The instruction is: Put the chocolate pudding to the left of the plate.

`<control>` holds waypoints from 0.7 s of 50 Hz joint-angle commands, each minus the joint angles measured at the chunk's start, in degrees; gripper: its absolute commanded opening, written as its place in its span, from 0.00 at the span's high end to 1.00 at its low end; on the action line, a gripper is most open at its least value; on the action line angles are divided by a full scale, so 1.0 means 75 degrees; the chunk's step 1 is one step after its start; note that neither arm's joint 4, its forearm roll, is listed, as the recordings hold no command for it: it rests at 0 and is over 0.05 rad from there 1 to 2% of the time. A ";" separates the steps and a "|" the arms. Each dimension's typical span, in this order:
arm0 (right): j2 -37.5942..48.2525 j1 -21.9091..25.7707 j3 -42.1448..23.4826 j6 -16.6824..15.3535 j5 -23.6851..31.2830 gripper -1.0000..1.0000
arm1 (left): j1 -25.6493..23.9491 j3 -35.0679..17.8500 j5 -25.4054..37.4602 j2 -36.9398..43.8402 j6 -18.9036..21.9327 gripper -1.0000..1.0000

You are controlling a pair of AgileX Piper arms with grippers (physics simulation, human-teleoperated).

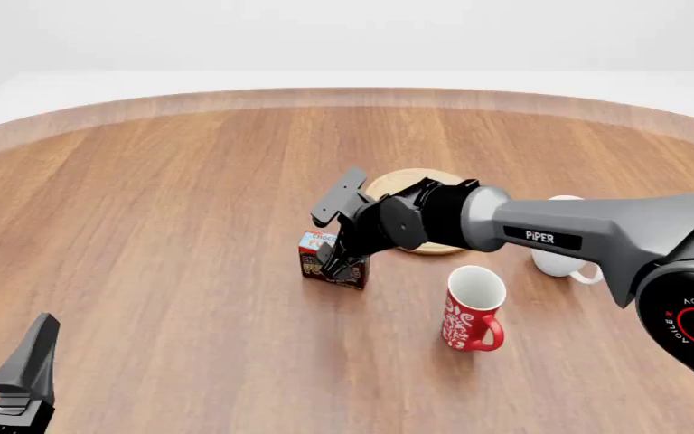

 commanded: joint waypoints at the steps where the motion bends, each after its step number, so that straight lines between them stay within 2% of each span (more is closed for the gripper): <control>1: 0.0068 -0.0032 0.0050 0.0020 -0.0066 0.00 | 0.0000 0.0000 0.0000 0.0000 0.0000 0.00; 35: 0.0379 -0.0108 -0.0132 0.0066 -0.0113 0.00 | 0.0000 0.0000 0.0000 0.0000 0.0000 0.00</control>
